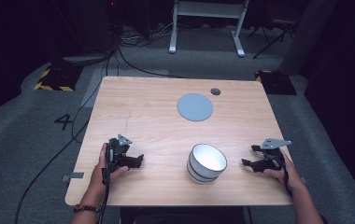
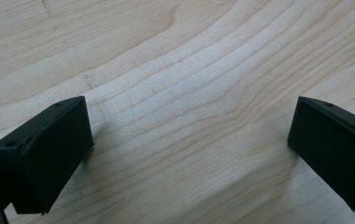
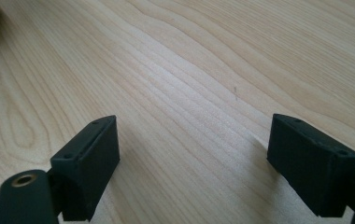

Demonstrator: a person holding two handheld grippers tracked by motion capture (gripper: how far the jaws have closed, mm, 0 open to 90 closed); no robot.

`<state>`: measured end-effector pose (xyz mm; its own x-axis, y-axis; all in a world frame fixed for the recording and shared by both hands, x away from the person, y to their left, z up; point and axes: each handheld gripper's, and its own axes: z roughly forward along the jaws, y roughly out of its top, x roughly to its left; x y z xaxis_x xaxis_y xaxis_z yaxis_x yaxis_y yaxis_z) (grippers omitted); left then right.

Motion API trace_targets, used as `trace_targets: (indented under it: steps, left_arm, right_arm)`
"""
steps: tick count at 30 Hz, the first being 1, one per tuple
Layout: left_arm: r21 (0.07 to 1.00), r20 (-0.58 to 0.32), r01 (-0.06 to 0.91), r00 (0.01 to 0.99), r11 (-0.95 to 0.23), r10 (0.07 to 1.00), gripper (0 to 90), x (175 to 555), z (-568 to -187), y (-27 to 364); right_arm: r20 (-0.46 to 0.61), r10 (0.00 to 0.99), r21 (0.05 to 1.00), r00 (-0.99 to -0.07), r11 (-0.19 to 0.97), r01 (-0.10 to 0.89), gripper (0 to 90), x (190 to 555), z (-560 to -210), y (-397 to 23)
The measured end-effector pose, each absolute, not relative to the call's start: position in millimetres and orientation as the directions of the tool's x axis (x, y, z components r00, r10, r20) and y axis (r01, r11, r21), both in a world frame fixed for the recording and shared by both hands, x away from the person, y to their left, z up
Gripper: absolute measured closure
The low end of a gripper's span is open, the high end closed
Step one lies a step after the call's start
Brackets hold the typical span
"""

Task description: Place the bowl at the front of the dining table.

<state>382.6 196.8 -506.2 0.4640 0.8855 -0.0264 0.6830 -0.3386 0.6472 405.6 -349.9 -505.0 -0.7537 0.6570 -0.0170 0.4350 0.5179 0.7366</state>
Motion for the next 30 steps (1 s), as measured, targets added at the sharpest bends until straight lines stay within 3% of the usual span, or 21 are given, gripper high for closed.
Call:
trace_targets:
  steps: [17,21,30]
  left_arm:
    - [0.647,-0.025,0.684,0.461,-0.337,0.887,0.1,381.8,-506.3,197.0]
    - [0.648,-0.027,0.684,0.459,-0.334,0.888,0.1,381.7,-506.4,196.9]
    - [0.648,-0.026,0.684,0.459,-0.334,0.888,0.0,381.7,-506.3,196.8]
  right_arm:
    - [-0.021,0.668,0.724,-0.744,0.523,0.449,15.7,404.8,-503.6,-350.3]
    - [-0.01,0.654,0.717,-0.757,0.532,0.45,19.9,403.0,-501.8,-348.2]
    - [-0.048,0.595,0.715,-0.802,0.581,0.389,20.5,390.9,-483.7,-338.4]
